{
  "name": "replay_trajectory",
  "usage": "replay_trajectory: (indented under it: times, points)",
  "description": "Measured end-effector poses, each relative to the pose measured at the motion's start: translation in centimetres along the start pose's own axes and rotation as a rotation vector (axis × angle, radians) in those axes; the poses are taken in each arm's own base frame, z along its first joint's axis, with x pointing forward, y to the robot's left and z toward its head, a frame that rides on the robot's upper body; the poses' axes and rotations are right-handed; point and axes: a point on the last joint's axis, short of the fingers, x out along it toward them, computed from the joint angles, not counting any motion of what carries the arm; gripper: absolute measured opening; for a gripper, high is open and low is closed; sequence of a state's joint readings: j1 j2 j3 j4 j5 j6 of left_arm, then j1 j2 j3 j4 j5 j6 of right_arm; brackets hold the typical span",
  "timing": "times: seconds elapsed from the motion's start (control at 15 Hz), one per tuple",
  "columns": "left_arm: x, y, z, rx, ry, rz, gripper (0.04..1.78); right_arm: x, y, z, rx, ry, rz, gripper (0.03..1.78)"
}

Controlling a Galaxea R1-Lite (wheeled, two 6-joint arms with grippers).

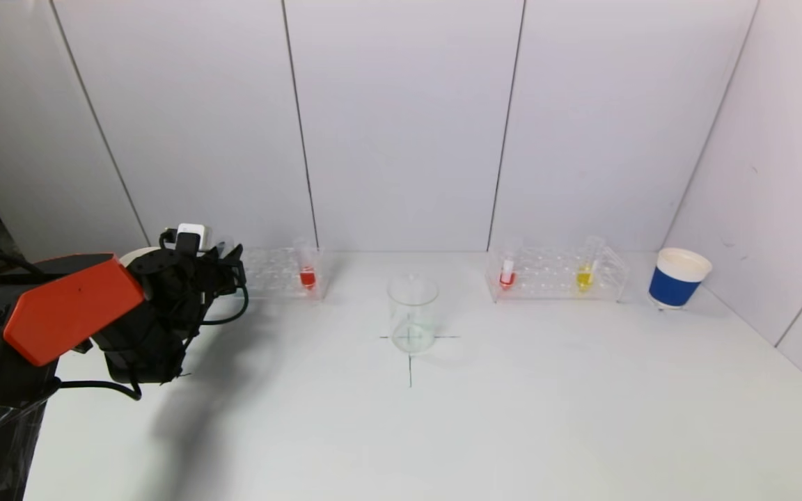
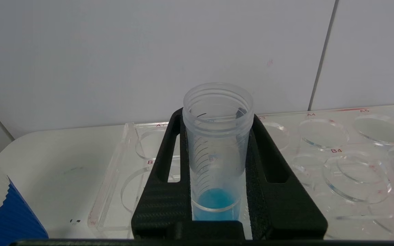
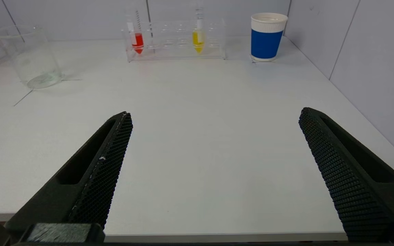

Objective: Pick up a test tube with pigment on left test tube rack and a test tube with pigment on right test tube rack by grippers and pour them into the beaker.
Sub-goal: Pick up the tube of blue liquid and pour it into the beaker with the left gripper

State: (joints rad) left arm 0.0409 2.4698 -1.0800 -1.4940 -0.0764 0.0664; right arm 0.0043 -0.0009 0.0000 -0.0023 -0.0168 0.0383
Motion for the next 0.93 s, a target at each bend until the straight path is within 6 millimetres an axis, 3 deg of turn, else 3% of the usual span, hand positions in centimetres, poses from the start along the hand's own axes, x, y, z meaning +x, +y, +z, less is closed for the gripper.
replay_trajectory:
  times: [0.33, 0.93]
  points:
    - [0.0, 0.1, 0.5, 0.0, -0.006, 0.002, 0.46, 0.0, 0.0, 0.0, 0.0, 0.0, 0.0, 1.77]
    - [-0.1, 0.3, 4.1, 0.005, -0.036, 0.005, 0.46, 0.0, 0.0, 0.0, 0.0, 0.0, 0.0, 1.77]
